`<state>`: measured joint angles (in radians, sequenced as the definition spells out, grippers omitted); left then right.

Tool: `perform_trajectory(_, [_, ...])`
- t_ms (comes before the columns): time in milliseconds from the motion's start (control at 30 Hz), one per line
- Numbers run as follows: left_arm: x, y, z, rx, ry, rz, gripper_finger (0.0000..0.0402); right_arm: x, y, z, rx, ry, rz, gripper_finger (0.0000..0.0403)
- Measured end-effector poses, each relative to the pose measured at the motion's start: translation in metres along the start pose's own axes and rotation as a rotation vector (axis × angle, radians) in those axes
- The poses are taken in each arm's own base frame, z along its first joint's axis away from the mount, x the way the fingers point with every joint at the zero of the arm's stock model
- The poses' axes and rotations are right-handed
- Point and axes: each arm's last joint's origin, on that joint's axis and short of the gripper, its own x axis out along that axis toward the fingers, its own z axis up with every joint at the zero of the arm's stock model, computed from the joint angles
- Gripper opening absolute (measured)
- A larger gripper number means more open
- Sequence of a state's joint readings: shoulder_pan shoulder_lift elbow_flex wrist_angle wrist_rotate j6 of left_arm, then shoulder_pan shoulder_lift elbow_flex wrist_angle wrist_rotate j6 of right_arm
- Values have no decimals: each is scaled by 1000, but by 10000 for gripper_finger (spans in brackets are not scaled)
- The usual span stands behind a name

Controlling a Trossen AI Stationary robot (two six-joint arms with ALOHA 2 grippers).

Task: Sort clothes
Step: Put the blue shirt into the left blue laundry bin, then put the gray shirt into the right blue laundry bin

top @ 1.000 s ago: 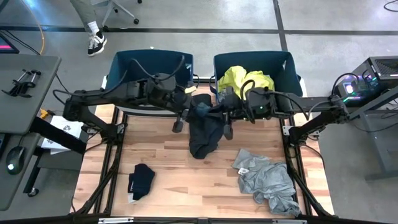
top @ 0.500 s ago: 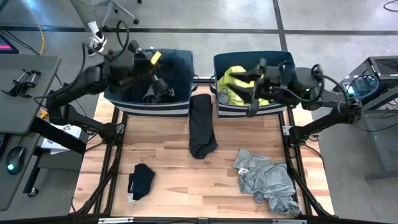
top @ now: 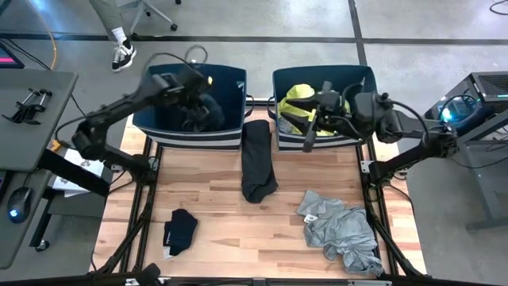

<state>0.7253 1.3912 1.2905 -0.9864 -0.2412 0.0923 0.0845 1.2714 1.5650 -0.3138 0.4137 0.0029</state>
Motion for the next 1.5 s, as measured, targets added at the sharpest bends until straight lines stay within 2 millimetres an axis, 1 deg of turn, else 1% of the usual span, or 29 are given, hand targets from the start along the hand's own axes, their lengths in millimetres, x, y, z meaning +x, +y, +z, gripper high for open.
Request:
perform_trajectory(67, [24, -2, -10, -6, 85, -5, 5, 3, 2, -3, 16, 12, 0, 165])
perform_trajectory(133, [44, -5, -20, -2, 158, -7, 6, 6, 3, -6, 34, 36, 0, 165])
perform_trajectory(200, [60, -9, -28, 7, 211, -12, 6, 9, 4, -10, 50, 62, -2, 165])
perform_trajectory(267, [72, -11, -33, 8, 228, -14, 6, 12, 5, -14, 61, 88, -4, 165])
perform_trajectory(367, [85, -13, -37, -9, 243, -24, 11, 18, 8, -20, 59, 122, -6, 165])
perform_trajectory(433, [90, -13, -37, -32, 252, -30, 25, 23, 10, -24, 83, 135, -8, 165])
perform_trajectory(500, [90, -10, -37, -47, 254, -46, 50, 25, 11, -26, 131, 141, -12, 165])
perform_trajectory(567, [87, -6, -34, -59, 242, -81, 86, 26, 11, -26, 164, 144, -15, 165])
perform_trajectory(633, [76, 0, -25, -90, 211, -128, 127, 26, 11, -27, 177, 150, -18, 165])
perform_trajectory(767, [47, 15, -4, -132, 135, -196, 205, 27, 9, -27, 178, 149, -30, 165])
perform_trajectory(833, [32, 21, 6, -139, 111, -196, 235, 28, 7, -27, 178, 148, -40, 165])
perform_trajectory(900, [15, 26, 15, -132, 80, -193, 255, 29, 5, -27, 179, 148, -47, 165])
perform_trajectory(1033, [-18, 32, 30, -121, 25, -209, 264, 30, 3, -27, 178, 148, -56, 165])
perform_trajectory(1133, [-44, 32, 36, -103, -66, -246, 261, 28, 2, -29, 194, 173, -61, 166])
perform_trajectory(1200, [-62, 29, 37, -83, -148, -275, 259, 25, 1, -34, 212, 224, -72, 166])
perform_trajectory(1300, [-85, 20, 35, -44, -259, -313, 257, 20, 0, -46, 269, 357, -73, 166])
perform_trajectory(1400, [-106, 8, 32, 32, -361, -365, 257, 14, 0, -60, 333, 520, -58, 166])
perform_trajectory(1500, [-127, -5, 28, 120, -460, -411, 257, 5, 6, -73, 409, 699, -19, 166])
